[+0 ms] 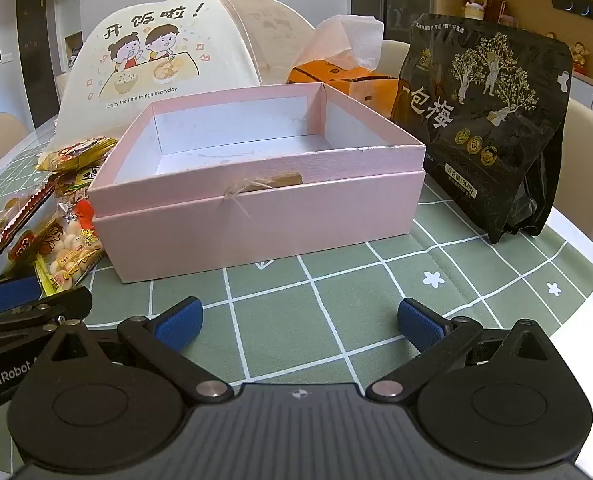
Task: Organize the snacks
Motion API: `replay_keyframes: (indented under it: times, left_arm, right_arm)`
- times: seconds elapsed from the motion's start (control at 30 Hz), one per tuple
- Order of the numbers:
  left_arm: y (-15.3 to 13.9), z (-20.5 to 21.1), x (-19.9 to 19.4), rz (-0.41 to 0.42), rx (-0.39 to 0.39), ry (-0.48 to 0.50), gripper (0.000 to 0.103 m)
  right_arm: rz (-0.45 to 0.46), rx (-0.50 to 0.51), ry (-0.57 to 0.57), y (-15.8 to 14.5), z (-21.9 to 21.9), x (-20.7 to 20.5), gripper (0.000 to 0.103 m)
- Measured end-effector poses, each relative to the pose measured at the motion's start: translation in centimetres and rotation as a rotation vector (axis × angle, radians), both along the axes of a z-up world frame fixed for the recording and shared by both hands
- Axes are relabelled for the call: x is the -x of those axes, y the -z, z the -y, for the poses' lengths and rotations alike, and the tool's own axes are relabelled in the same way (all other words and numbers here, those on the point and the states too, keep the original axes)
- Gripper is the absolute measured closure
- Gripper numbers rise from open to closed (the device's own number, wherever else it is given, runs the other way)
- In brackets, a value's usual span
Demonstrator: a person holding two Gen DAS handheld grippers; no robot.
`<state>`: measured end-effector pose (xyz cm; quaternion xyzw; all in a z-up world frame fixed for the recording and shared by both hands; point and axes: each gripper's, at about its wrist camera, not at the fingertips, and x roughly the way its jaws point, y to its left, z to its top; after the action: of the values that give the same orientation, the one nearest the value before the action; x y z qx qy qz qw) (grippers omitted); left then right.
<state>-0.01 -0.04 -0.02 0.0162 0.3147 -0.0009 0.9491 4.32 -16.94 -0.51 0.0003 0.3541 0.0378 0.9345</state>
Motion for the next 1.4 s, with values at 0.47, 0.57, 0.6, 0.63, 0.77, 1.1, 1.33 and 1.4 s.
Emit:
replay_keyframes:
  times: [0.47, 0.57, 0.6, 0.63, 0.77, 1.1, 1.33, 1.4]
  left_arm:
    - [-0.02, -0.02, 0.01, 0.000, 0.007, 0.000, 0.047]
    - [-0.01, -0.03, 0.00, 0.000, 0.009, 0.000, 0.047]
    - [-0.01, -0.03, 0.00, 0.000, 0.009, 0.000, 0.047]
    - [-0.01, -0.03, 0.00, 0.000, 0.009, 0.000, 0.047]
    - [-0.01, -0.03, 0.00, 0.000, 0.009, 0.000, 0.047]
    - [-0.01, -0.03, 0.00, 0.000, 0.009, 0.000, 0.047]
    - [-0.01, -0.03, 0.00, 0.000, 0.009, 0.000, 0.047]
    - [-0.01, -0.03, 0.00, 0.000, 0.009, 0.000, 0.047]
  right_arm:
    - [0.000, -0.002, -0.021, 0.14, 0.11, 0.18, 0.000]
    - [0.000, 0.000, -0.031, 0.18, -0.03, 0.17, 0.000]
    - [0.001, 0.000, -0.034, 0.16, 0.03, 0.14, 0.000]
    - [0.001, -0.001, -0.034, 0.17, 0.03, 0.15, 0.000]
    - [0.001, 0.000, -0.033, 0.16, 0.01, 0.13, 0.000]
    - [0.001, -0.003, -0.032, 0.12, 0.06, 0.12, 0.000]
    - [0.000, -0.008, -0.021, 0.13, 0.28, 0.09, 0.000]
    - [0.000, -0.008, -0.021, 0.12, 0.28, 0.09, 0.000]
